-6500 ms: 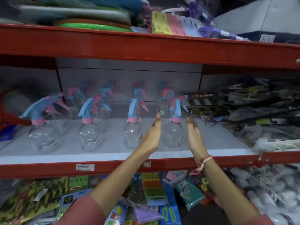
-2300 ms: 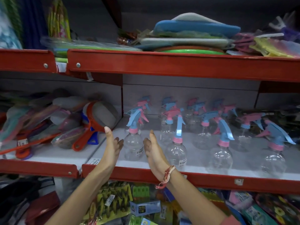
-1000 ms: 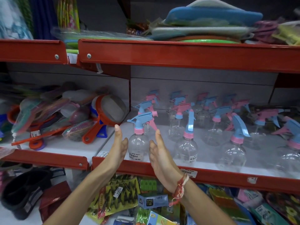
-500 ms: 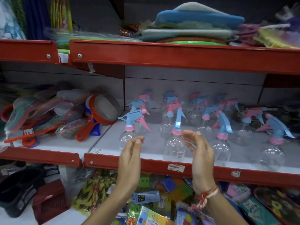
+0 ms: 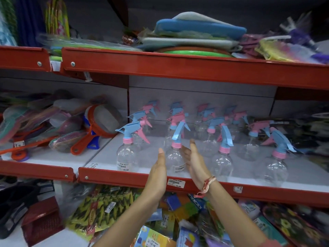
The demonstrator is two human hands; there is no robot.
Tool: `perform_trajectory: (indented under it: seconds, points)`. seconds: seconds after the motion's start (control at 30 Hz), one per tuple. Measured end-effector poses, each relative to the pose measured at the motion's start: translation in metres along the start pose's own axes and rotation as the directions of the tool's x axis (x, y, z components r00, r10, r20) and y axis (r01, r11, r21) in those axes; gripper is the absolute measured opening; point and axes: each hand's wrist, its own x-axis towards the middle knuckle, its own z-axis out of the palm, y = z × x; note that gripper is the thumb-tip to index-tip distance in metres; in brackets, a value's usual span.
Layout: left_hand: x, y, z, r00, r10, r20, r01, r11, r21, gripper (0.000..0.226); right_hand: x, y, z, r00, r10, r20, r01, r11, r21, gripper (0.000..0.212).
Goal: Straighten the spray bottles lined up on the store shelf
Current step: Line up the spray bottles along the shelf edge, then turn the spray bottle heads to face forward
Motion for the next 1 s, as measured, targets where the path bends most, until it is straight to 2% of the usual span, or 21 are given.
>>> perform_trajectory:
  seconds: [0.13, 0.3, 0.53, 0.6, 0.7, 0.73, 0.8, 0.87, 1.0]
  points:
    - [0.010, 0.007, -0.003, 1.000, -0.006, 0.021, 0.005, 0.999, 0.035, 0.079, -0.010, 0.006, -0.006, 1.000, -0.026, -0.014, 0.025, 0.998, -0.059, 0.072]
    - [0.029, 0.009, -0.006, 0.998, -0.055, 0.033, 0.054, 0.998, 0.042, 0.094, -0.029, 0.009, -0.010, 0.999, -0.035, 0.004, 0.036, 0.999, -0.041, 0.080]
    - [0.036, 0.006, -0.006, 0.996, -0.033, 0.082, 0.031, 0.999, 0.022, 0.093, -0.035, 0.008, -0.012, 0.999, -0.028, 0.020, 0.030, 0.997, -0.075, 0.084]
    - [0.033, 0.005, -0.005, 0.999, 0.004, 0.041, -0.006, 0.999, 0.037, 0.095, -0.035, 0.010, -0.013, 0.999, -0.026, 0.030, 0.028, 0.996, -0.082, 0.081]
    - [0.027, -0.003, -0.005, 0.984, 0.130, -0.123, -0.121, 0.990, 0.074, 0.107, -0.039, 0.012, -0.020, 0.995, -0.098, 0.002, 0.097, 0.984, -0.149, 0.076]
    - [0.026, -0.007, -0.005, 0.968, 0.182, -0.175, -0.170, 0.982, 0.082, 0.101, -0.043, 0.012, -0.026, 0.987, -0.157, -0.016, 0.152, 0.974, -0.167, 0.069]
    - [0.019, -0.010, 0.000, 0.920, 0.301, -0.249, -0.295, 0.953, 0.062, 0.066, -0.052, 0.009, -0.040, 0.953, -0.298, -0.061, 0.287, 0.947, -0.142, 0.052]
    - [0.011, -0.006, 0.012, 0.889, 0.372, -0.268, -0.372, 0.927, 0.052, 0.035, -0.058, 0.004, -0.060, 0.906, -0.389, -0.167, 0.383, 0.921, -0.070, 0.045]
    - [0.004, -0.003, 0.035, 0.904, 0.375, -0.204, -0.380, 0.925, 0.016, 0.019, -0.053, -0.006, -0.097, 0.793, -0.459, -0.401, 0.492, 0.870, -0.022, 0.044]
